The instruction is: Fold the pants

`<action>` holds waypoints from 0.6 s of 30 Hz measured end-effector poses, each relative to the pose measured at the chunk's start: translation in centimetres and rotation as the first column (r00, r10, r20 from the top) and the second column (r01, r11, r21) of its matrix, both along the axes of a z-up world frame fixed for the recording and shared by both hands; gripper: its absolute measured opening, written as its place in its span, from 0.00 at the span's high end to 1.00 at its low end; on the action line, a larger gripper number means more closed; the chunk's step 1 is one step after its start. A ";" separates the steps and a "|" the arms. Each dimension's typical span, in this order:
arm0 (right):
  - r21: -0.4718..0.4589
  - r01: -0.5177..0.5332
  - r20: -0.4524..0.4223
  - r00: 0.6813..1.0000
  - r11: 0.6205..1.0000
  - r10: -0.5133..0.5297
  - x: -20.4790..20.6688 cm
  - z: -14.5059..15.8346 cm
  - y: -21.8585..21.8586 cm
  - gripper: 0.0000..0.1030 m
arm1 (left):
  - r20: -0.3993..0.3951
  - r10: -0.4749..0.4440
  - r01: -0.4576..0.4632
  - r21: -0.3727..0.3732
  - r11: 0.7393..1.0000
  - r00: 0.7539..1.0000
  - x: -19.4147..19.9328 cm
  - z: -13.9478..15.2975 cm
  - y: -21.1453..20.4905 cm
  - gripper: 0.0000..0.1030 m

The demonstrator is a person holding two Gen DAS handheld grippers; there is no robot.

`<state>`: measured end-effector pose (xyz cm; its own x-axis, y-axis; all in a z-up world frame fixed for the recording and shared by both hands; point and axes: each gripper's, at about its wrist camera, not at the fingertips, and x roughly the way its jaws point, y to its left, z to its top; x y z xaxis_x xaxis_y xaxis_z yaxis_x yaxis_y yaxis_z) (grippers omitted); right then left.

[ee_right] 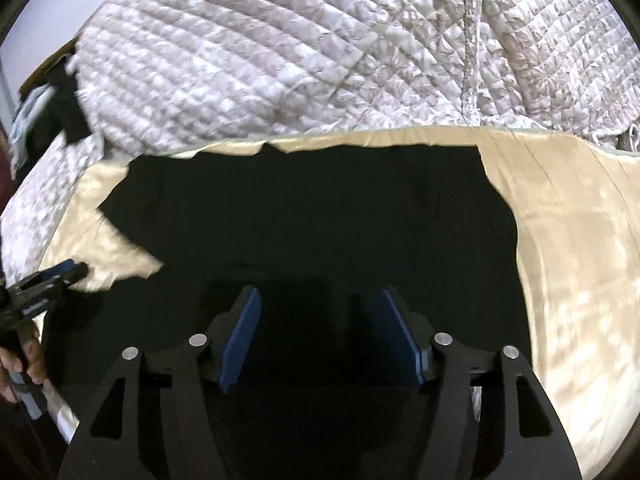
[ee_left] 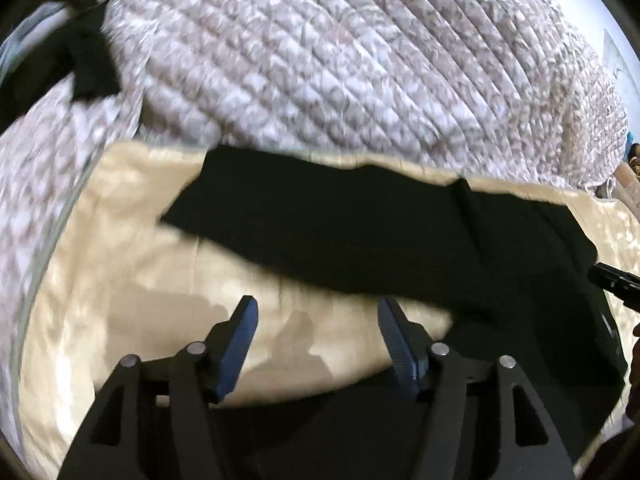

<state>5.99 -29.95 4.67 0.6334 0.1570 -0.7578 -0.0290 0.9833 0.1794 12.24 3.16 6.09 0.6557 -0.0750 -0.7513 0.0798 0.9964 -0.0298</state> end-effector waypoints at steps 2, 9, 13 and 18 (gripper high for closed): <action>0.022 0.005 0.002 1.000 1.000 -0.005 2.6 0.1 -0.9 0.39 | -0.002 -0.012 0.012 0.016 1.000 1.000 3.0 0.0 0.0 0.33; 0.009 0.056 0.015 0.998 0.998 -0.056 9.5 0.3 -2.9 0.39 | -0.023 0.019 -0.017 0.080 0.997 1.000 12.2 -2.5 0.2 0.32; 0.004 0.068 -0.013 0.998 0.998 -0.067 13.1 -0.8 -3.3 0.39 | -0.062 0.025 -0.019 0.106 0.994 0.998 15.1 -4.8 -0.6 0.30; -0.056 0.000 -0.074 0.997 0.998 -0.005 16.3 -2.9 -1.5 0.39 | -0.033 -0.014 0.022 0.230 0.973 0.999 15.3 -7.1 -3.0 0.18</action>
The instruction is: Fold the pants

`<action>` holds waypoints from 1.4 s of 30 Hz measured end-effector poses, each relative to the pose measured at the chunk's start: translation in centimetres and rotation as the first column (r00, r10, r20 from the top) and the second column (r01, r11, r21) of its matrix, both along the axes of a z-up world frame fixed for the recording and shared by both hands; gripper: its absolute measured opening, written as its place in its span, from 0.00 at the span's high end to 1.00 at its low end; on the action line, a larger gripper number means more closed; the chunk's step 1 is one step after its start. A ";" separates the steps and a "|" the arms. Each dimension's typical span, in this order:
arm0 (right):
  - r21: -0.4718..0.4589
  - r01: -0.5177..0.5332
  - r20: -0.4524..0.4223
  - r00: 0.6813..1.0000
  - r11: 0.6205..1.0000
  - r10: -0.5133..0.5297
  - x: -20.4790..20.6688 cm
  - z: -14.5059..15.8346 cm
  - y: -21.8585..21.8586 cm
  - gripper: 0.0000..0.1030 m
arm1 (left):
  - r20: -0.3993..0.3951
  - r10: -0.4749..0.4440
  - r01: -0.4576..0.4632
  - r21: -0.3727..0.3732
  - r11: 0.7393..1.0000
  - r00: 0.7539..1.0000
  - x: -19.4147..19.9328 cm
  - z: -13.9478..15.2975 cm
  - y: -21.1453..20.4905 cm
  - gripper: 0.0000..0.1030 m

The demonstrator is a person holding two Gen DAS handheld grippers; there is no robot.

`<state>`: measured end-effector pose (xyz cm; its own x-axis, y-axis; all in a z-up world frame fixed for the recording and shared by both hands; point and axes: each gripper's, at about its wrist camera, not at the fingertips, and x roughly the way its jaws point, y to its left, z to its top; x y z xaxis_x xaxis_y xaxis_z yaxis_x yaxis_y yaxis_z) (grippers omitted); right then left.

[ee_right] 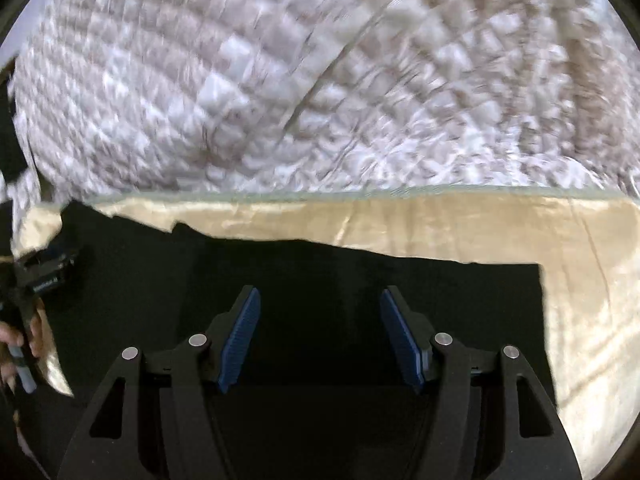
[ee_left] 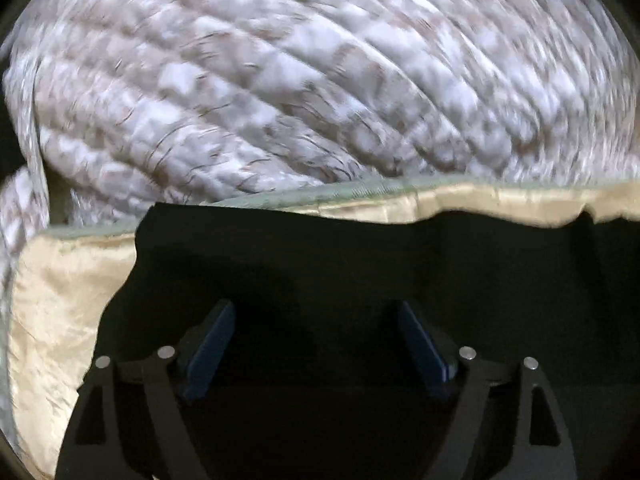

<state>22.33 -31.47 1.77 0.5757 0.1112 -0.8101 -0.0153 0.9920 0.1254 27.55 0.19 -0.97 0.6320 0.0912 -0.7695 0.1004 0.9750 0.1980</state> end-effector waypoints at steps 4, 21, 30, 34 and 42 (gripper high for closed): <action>-0.119 -0.014 -0.009 1.000 0.993 0.013 0.5 -1.6 1.3 0.50 | 0.012 -0.018 0.018 0.022 1.000 1.000 -0.9 -0.2 -0.9 0.64; 0.036 -0.018 0.246 0.969 0.999 0.009 -10.2 8.5 2.2 0.95 | 0.271 0.024 0.028 -0.185 0.982 0.962 -17.5 11.4 2.1 0.94; 0.127 0.020 0.237 0.970 0.992 -0.050 -26.2 6.1 2.6 0.94 | 0.131 0.045 -0.010 -0.251 0.968 0.990 -30.1 6.5 4.7 0.90; 0.185 0.068 0.029 0.997 0.980 -0.075 -29.6 0.0 2.0 0.91 | -0.044 0.102 -0.110 -0.308 0.945 0.994 -32.9 2.7 6.5 0.90; 0.378 0.096 0.064 0.990 0.921 -0.130 -32.7 -0.5 -0.8 0.38 | -0.005 0.182 -0.164 -0.458 0.874 0.983 -34.1 5.1 9.1 0.41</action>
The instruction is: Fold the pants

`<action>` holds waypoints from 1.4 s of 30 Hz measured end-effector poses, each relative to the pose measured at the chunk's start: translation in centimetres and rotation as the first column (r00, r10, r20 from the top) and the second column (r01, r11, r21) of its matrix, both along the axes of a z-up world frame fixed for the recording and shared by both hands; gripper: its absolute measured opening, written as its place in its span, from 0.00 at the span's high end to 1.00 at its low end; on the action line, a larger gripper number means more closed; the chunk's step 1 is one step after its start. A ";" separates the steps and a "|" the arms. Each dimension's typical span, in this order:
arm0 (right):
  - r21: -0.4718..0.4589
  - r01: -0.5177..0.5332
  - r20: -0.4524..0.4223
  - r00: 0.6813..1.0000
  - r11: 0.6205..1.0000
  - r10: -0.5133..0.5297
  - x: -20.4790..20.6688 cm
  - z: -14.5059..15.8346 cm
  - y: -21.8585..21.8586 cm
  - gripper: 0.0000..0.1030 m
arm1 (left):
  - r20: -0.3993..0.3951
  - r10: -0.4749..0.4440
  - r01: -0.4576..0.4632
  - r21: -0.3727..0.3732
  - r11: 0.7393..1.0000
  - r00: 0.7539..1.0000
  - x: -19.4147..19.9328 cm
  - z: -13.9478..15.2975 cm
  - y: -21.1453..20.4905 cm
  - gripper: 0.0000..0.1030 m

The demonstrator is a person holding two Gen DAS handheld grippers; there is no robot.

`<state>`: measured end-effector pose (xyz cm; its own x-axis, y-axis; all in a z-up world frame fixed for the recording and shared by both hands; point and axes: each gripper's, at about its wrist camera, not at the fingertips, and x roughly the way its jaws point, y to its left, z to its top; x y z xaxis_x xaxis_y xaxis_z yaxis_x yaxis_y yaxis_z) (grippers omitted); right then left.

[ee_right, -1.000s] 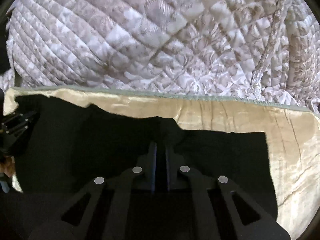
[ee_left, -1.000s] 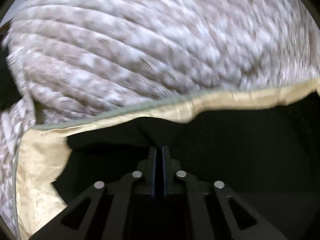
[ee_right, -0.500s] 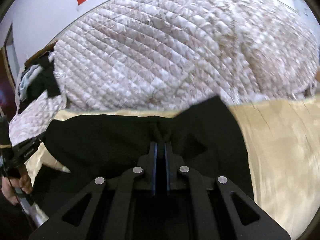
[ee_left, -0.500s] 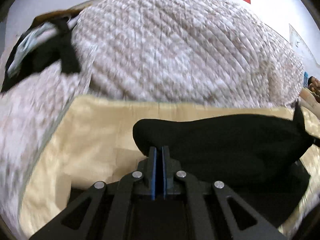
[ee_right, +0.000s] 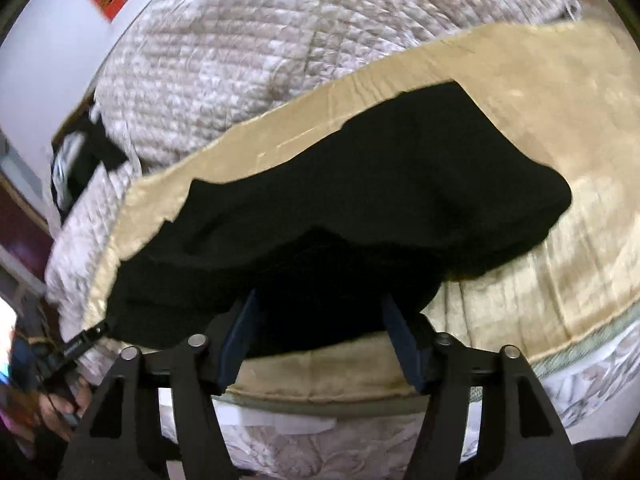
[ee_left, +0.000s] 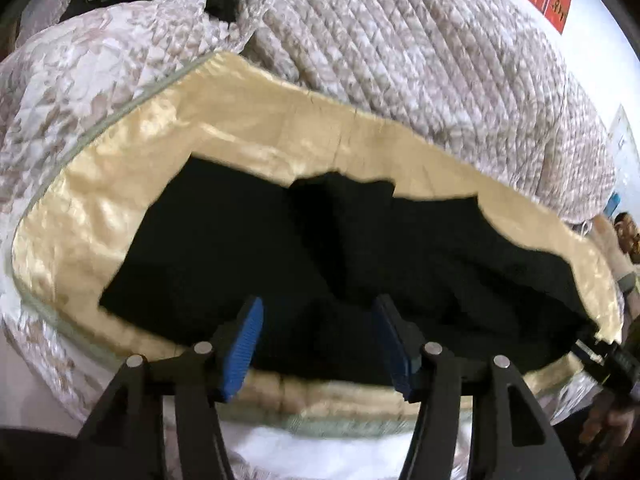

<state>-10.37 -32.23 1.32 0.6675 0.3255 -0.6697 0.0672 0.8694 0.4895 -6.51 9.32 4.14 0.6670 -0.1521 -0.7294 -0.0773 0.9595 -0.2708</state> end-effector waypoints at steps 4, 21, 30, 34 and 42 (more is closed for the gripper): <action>0.113 0.049 0.018 0.999 0.992 -0.051 0.0 -0.3 -1.3 0.38 | 0.032 -0.006 0.004 0.044 0.999 0.999 3.9 1.3 -0.7 0.37; 0.256 0.242 -0.038 0.970 0.936 -0.241 1.6 0.2 -5.3 0.38 | -0.113 -0.008 0.025 0.148 0.989 0.994 12.5 -2.2 -3.0 0.89; 0.241 0.263 -0.038 0.964 0.934 -0.262 0.8 -0.4 -5.7 0.55 | 0.170 0.171 -0.182 0.047 0.982 0.970 0.3 1.8 0.5 0.87; 0.215 0.269 -0.042 0.963 0.939 -0.266 0.7 -0.5 -5.6 0.55 | 0.035 0.213 -0.211 -0.041 0.977 0.976 -2.0 -2.0 1.8 0.82; 0.213 0.286 -0.039 0.958 0.934 -0.285 -0.2 -0.5 -5.8 0.55 | -0.001 0.239 -0.235 -0.185 0.954 0.971 -2.1 -3.1 4.2 0.52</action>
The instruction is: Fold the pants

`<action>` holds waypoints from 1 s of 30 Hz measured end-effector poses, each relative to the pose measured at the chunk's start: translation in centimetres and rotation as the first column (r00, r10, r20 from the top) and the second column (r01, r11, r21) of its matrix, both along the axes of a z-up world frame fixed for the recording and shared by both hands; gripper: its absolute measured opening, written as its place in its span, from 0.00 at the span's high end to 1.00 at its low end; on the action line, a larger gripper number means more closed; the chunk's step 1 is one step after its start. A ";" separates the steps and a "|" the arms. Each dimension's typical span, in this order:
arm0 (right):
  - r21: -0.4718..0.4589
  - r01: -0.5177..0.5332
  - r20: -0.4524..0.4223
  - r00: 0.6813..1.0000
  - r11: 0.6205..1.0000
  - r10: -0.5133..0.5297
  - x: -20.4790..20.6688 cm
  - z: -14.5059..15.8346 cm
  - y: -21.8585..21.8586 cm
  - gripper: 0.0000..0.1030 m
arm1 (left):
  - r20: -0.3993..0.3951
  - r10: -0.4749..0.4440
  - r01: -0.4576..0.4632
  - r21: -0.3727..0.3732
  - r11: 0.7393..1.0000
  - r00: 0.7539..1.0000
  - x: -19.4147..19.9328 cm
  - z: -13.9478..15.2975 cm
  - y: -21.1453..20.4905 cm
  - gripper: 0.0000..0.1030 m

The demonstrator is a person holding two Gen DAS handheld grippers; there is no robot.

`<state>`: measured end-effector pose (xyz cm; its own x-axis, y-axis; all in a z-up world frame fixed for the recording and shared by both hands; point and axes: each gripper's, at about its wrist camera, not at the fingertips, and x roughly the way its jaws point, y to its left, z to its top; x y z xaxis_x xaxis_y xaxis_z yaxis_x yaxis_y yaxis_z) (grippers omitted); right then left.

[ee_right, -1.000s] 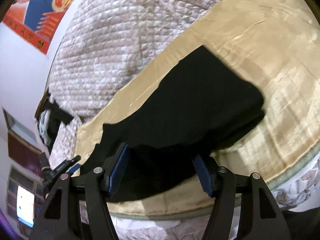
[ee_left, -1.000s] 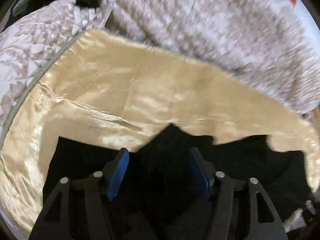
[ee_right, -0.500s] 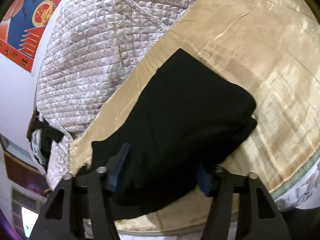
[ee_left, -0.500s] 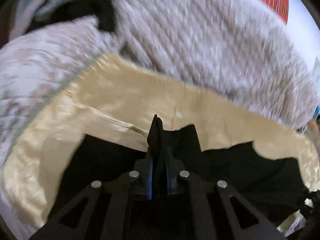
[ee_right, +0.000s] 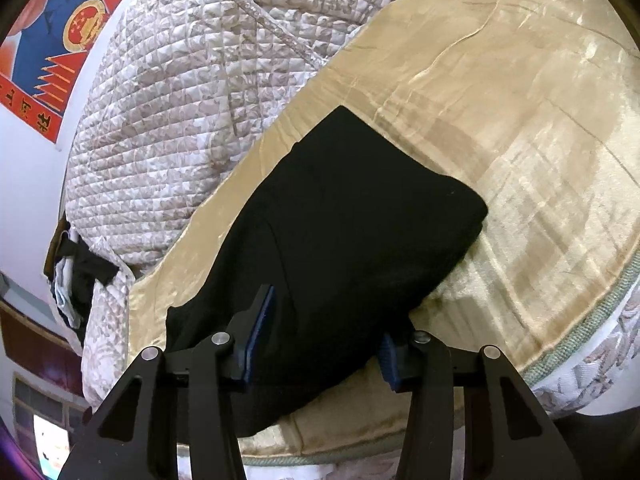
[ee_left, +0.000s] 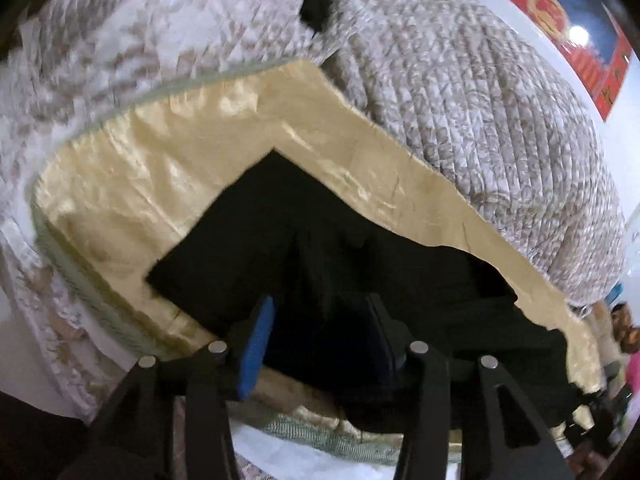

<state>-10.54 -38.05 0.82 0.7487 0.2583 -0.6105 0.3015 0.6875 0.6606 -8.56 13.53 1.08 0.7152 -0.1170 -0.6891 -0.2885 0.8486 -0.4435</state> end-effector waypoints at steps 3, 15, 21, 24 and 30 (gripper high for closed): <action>-0.022 -0.001 -0.007 1.000 1.000 0.001 0.2 0.0 0.1 0.55 | -0.013 -0.025 0.025 0.001 1.000 1.000 1.0 0.1 -0.1 0.52; -0.071 -0.005 -0.037 0.999 0.997 0.003 0.9 -0.3 0.2 0.76 | -0.070 -0.179 0.188 0.139 0.972 0.981 7.9 3.9 -0.4 0.91; -0.085 -0.004 0.023 1.000 0.996 0.006 0.9 1.2 0.5 0.89 | 0.294 -0.053 0.004 0.167 0.986 0.954 3.7 12.1 1.3 0.91; -0.080 0.003 0.017 1.000 0.997 -0.002 0.8 0.9 0.7 0.90 | 0.127 0.053 -0.072 0.149 0.986 0.990 3.2 7.3 2.8 0.87; -0.060 0.005 -0.022 1.000 0.998 -0.006 0.9 0.0 0.3 0.90 | -0.115 0.167 -0.169 -0.006 0.986 0.979 0.4 0.8 5.5 0.87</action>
<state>-9.66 -37.78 0.84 0.7363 0.2166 -0.6410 0.3194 0.7238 0.6116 -8.17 19.00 1.88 0.6424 -0.0134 -0.7663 -0.4757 0.7769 -0.4124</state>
